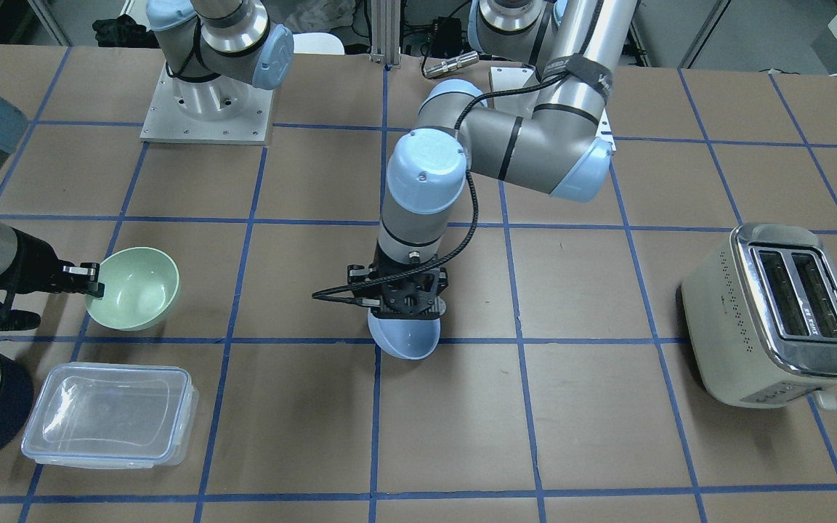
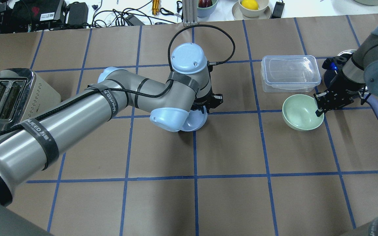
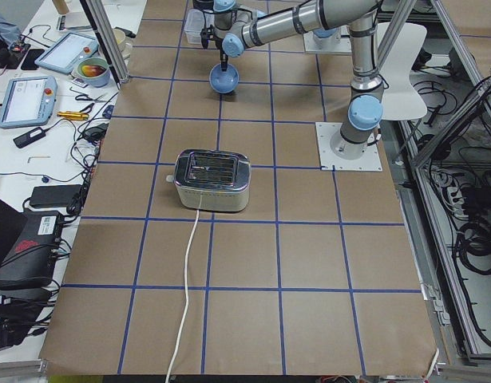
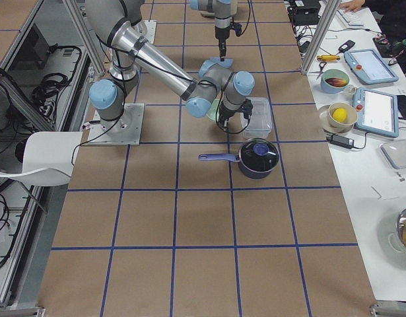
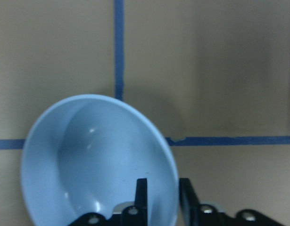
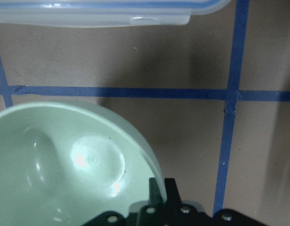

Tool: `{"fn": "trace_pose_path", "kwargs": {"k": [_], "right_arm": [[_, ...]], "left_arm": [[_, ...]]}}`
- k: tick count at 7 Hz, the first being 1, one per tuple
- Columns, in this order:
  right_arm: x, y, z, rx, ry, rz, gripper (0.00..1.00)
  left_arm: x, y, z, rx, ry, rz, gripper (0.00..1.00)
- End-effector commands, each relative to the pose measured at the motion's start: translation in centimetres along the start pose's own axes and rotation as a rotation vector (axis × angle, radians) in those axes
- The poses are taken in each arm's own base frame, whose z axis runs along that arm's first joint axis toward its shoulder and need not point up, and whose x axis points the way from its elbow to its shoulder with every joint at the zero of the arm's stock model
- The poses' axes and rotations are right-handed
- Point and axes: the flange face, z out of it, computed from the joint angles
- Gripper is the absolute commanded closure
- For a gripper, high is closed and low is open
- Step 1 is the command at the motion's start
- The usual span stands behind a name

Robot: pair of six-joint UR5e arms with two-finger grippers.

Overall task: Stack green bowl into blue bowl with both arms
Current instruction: 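Slide the light blue bowl to table center with left gripper, release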

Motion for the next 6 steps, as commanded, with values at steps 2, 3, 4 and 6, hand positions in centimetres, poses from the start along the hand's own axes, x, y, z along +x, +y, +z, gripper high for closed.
{"fn": "trace_pose_path", "kwargs": {"k": [2,3,4,6], "right_arm": [[-1.3,-0.9,-4.9,0.03,-0.04,-0.031,1.0],[-1.3,-1.0,-5.1,0.034,-0.039,-0.032,1.0],[-2.4,-1.2,-5.2,0.038,-0.035,-0.038,1.0],[-12.9,-3.0,-6.6,0.074,-0.027,0.009,1.0]], "left_arm": [[-8.4,0.5,-8.8,-0.041,-0.012,0.015,0.0],[-11.1,0.6,-11.5,-0.046,-0.012,0.041,0.0],[-16.8,0.5,-13.9,-0.076,-0.012,0.086,0.0],[-21.5,2.5,-18.7,-0.053,-0.081,0.105,0.0]]}}
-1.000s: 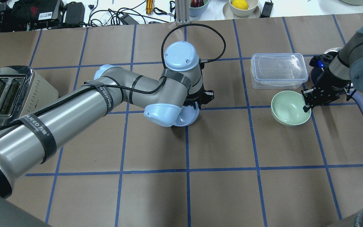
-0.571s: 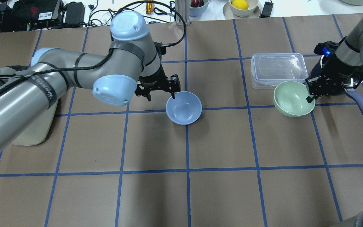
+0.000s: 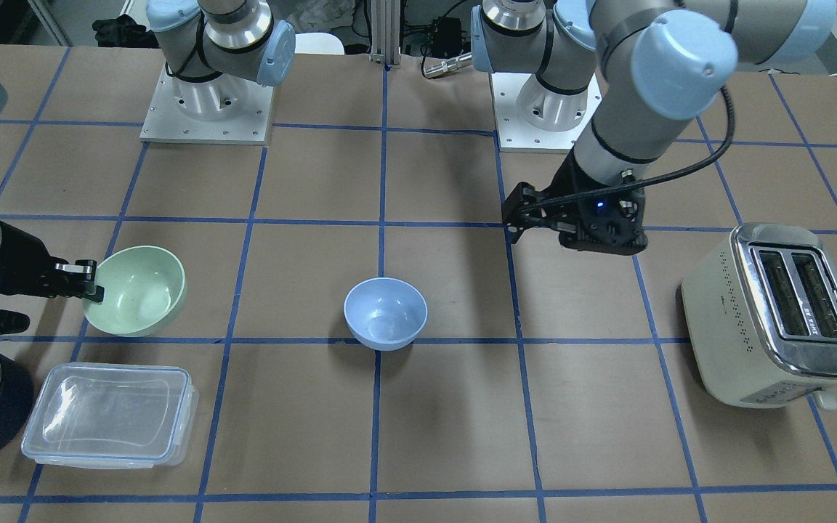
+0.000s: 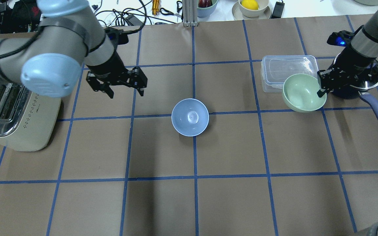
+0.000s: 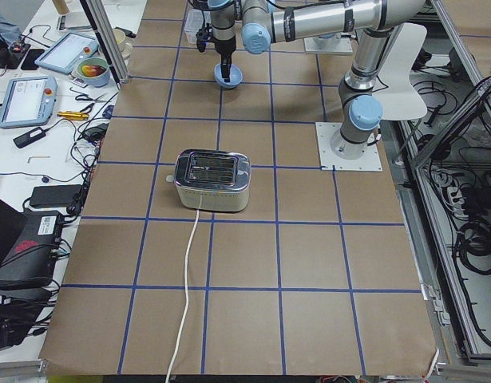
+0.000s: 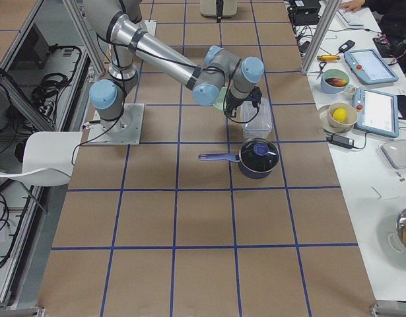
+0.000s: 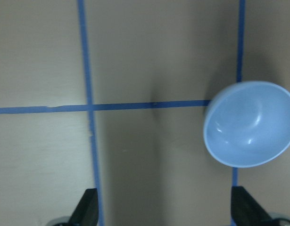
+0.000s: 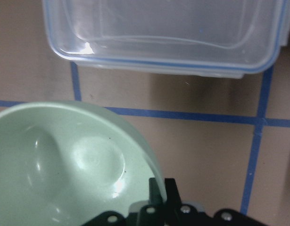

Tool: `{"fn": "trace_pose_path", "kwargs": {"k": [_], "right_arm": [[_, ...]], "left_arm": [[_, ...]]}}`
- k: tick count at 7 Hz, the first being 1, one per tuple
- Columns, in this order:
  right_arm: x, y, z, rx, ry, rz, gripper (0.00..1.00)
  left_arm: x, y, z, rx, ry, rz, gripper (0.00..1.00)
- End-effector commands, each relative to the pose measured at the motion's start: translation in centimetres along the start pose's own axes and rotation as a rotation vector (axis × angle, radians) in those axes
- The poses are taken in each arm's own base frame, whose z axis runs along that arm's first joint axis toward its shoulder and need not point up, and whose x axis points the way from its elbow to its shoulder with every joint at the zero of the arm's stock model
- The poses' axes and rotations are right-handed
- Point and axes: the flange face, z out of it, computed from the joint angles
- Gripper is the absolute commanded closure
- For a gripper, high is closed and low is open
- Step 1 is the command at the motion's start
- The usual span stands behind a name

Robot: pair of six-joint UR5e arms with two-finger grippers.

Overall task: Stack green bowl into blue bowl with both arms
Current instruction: 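Carry the pale green bowl over the blue bowl with right gripper, lower it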

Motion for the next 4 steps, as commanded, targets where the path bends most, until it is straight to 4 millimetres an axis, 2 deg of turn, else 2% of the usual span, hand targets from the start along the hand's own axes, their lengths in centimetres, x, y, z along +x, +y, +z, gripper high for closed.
{"fn": "trace_pose_path", "kwargs": {"k": [1,3,4], "right_arm": [[-10.9,-1.3,-0.8,0.035,-0.038,0.043,1.0],[-21.5,0.0,1.5,0.042,-0.017,0.053,1.0],[-25.1,0.5,3.3,0.044,-0.016,0.046,1.0]], "left_arm": [[-3.1,2.4,-3.5,0.019,-0.112,0.02,0.0],[-2.9,3.4,-5.4,0.051,-0.109,0.021,0.0],[-3.8,2.9,-6.8,0.051,-0.076,0.003,0.0]]}}
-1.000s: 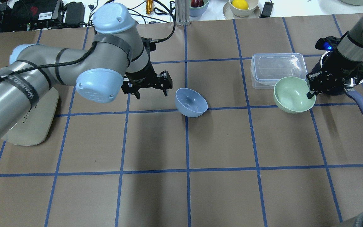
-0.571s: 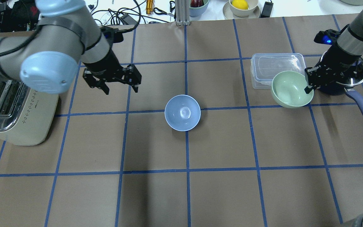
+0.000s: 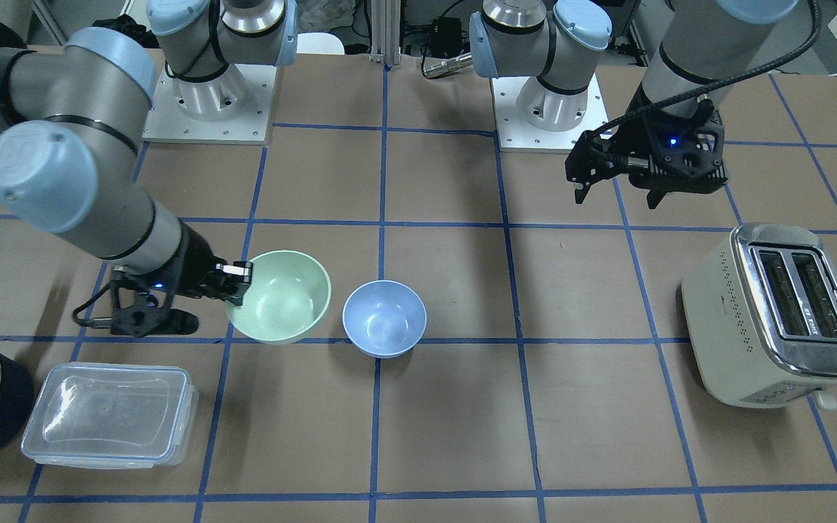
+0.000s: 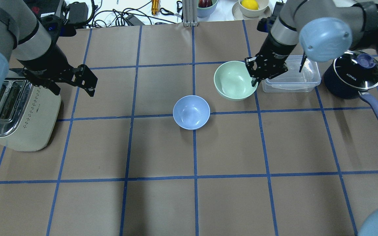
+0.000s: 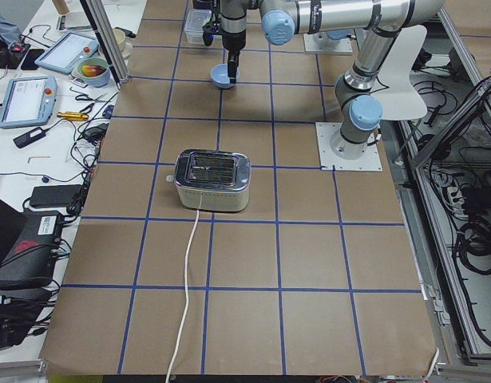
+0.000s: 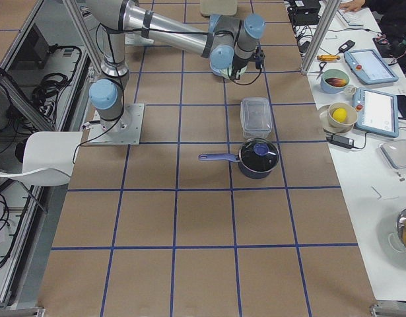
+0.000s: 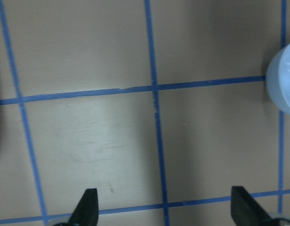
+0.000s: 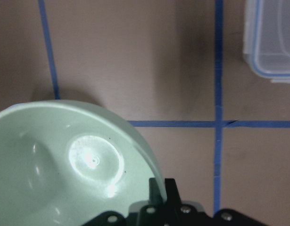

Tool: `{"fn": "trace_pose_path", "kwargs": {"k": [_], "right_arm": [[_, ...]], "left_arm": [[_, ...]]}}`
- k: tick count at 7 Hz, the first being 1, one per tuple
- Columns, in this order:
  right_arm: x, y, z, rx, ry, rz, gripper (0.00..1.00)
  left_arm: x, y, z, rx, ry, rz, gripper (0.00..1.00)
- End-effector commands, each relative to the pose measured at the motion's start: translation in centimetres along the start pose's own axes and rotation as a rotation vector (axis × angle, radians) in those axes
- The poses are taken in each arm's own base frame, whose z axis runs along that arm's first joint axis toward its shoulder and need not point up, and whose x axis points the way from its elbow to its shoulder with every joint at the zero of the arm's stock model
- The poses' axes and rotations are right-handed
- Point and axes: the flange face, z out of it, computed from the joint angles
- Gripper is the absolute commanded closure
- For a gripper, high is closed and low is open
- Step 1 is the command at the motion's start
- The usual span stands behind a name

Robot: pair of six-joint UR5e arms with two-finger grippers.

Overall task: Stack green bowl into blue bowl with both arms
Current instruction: 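Carry the pale green bowl over the blue bowl with right gripper, lower it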

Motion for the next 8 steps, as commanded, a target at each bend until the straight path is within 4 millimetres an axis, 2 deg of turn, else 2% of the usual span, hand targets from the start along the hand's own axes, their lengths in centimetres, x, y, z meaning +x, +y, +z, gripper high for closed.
{"fn": "trace_pose_path", "kwargs": {"k": [1,2,4,6,7,8], "right_arm": [[-7.9,1.2,3.9,0.006,-0.034,-0.004,1.0],[-9.8,0.9,6.6,0.0,-0.033,0.019,1.0],[-9.4,0.7,10.4,-0.046,-0.021,0.026,1.0],[-8.8,1.3,12.1,-0.033,-0.019,0.025,1.0],[-8.7,1.4,11.9,-0.033,-0.013,0.031,0.71],[-8.8,1.4,11.7,-0.026,-0.014,0.029,0.01]], "left_arm": [[-0.8,0.2,-2.4,-0.027,0.034,-0.018,0.0],[-0.4,0.6,-2.7,-0.029,0.026,-0.02,0.0],[-0.3,0.3,-3.8,-0.006,0.029,-0.023,0.0],[0.9,-0.6,-5.1,0.017,0.029,-0.028,0.0],[1.1,-0.5,-4.9,0.0,0.028,-0.028,0.0],[1.1,-0.6,-4.8,-0.002,0.027,-0.028,0.0]]}}
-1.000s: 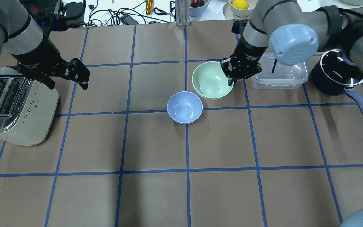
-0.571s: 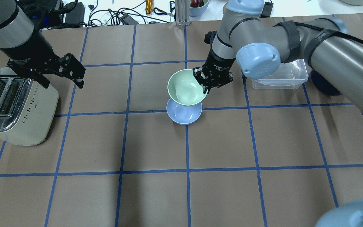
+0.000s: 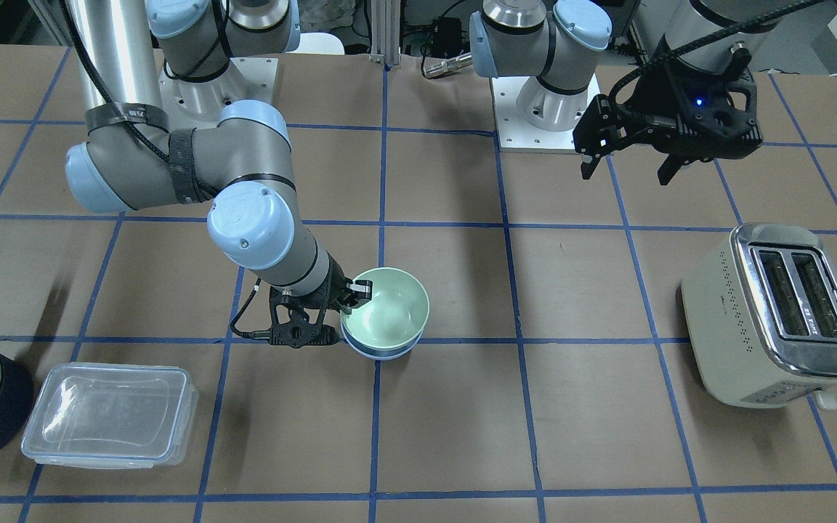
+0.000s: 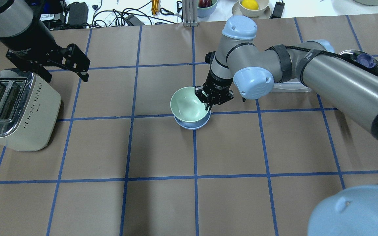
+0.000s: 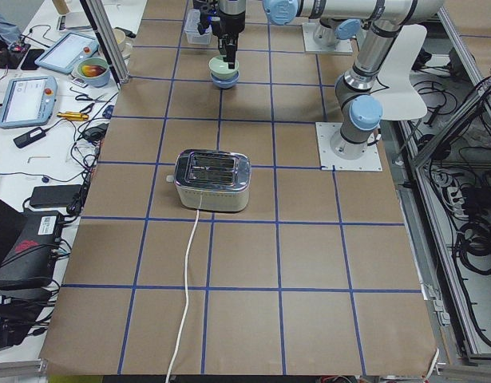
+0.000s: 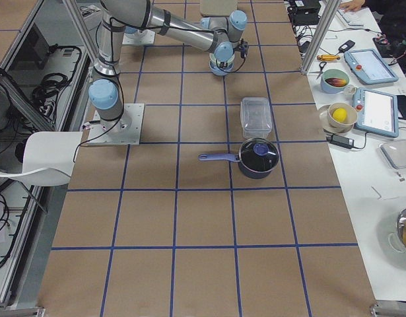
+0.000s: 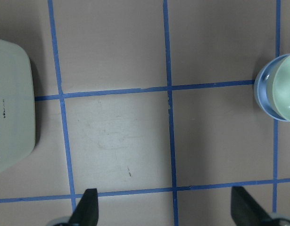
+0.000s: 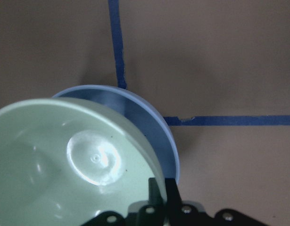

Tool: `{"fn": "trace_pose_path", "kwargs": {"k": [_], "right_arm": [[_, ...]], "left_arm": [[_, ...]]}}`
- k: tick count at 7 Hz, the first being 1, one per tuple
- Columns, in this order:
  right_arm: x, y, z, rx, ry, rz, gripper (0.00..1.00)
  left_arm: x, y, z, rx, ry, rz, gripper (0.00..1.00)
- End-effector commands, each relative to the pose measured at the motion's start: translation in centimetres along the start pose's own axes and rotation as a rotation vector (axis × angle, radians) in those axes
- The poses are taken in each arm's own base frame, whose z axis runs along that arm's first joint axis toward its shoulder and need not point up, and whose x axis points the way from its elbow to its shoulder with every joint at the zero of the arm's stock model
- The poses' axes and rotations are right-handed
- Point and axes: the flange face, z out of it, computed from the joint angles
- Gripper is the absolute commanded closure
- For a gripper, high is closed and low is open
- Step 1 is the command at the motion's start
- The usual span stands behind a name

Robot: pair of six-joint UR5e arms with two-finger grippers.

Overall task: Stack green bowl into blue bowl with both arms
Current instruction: 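Open the right gripper and lift it off the stacked bowls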

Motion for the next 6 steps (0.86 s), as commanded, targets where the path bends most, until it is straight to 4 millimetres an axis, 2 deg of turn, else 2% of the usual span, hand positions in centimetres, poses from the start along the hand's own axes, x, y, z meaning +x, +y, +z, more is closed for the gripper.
{"fn": "trace_pose_path", "kwargs": {"k": [1,2,3,4,5,6], "right_arm": [[-0.1,0.0,-1.1,0.024,-0.002,-0.004,0.0],[0.0,0.4,-3.7,0.061,-0.01,-0.002,0.0],[1.4,1.3,-9.2,0.109,0.001,0.027,0.0],[5.2,2.1,-14.2,0.123,0.107,0.08,0.0],[6.5,4.2,-17.1,0.12,0.125,0.11,0.0],[7.2,6.0,-19.0,0.095,0.135,0.131,0.0]], "left_arm": [[0.1,-0.2,0.6,-0.012,-0.002,-0.001,0.0],[0.1,-0.3,0.7,-0.013,0.003,-0.001,0.0],[0.1,-0.5,0.9,-0.013,0.005,-0.001,0.0],[0.2,-0.6,1.2,-0.019,0.004,-0.001,0.0],[0.2,-0.6,1.2,-0.019,0.004,-0.001,0.0],[0.2,-0.7,1.4,-0.023,0.011,-0.004,0.0]]}}
